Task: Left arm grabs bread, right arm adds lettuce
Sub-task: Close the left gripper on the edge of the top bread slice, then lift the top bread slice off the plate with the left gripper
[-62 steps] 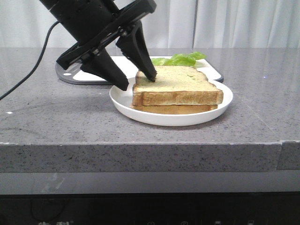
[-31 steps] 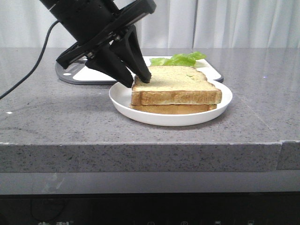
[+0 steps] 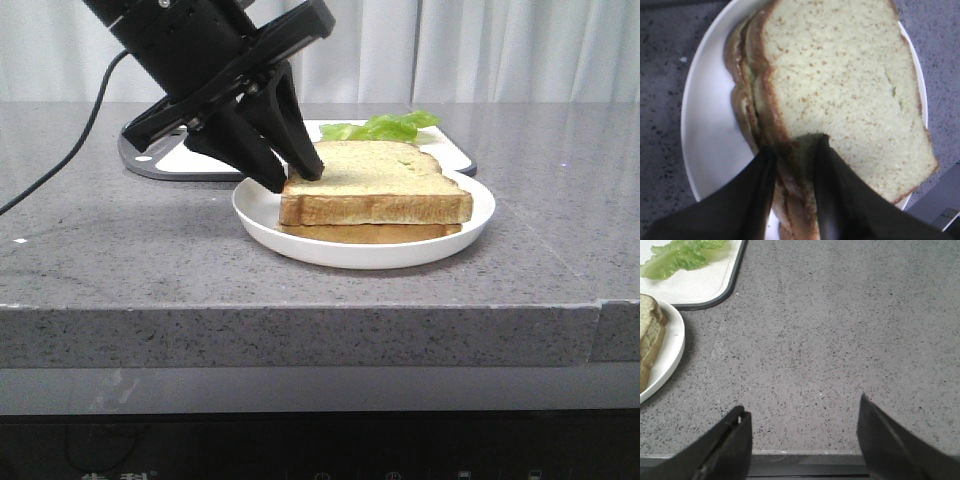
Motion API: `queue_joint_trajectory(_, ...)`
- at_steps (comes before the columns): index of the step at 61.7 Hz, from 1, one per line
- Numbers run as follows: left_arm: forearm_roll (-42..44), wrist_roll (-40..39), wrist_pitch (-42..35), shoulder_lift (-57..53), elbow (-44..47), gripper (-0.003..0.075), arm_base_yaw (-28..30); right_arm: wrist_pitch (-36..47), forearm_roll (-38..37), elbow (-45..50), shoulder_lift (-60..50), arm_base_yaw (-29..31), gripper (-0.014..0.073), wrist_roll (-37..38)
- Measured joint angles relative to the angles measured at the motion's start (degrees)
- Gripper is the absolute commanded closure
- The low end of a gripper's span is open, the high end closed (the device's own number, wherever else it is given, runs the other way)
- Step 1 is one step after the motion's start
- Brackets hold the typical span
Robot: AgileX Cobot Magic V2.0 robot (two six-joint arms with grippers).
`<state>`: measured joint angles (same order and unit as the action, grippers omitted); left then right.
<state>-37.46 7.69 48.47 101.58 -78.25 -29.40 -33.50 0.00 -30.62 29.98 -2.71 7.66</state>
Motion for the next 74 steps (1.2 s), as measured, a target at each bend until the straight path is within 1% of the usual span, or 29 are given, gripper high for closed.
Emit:
queue_joint_trajectory(5,0.0,0.0,0.13,0.0,-0.03,0.0617,0.0,-0.09,0.0,0.0,0.0,0.0,0.0116,0.0)
queue_joint_trajectory(13,0.0,0.0,0.13,0.0,-0.03,0.0738,0.0,-0.13,0.0,0.0,0.0,0.0,0.0116,0.0)
queue_joint_trajectory(39,0.64,0.0,0.35,-1.66,-0.39,0.0741,-0.1,-0.22,0.0,0.0,0.0,0.0,0.0116,0.0)
queue_joint_trajectory(55,2.49,0.0,0.7,-10.69,-1.47,0.0741,-0.1,-0.22,0.0,0.0,0.0,0.0,0.0116,0.0)
queue_joint_trajectory(69,6.05,0.2,2.44,-19.67,-1.47,0.0741,-0.1,-0.22,0.0,0.0,0.0,0.0,0.0116,0.0)
queue_joint_trajectory(74,6.74,0.2,3.4,-22.32,-1.47,0.0741,0.94,-0.35,0.0,0.0,0.0,0.0,0.0116,0.0)
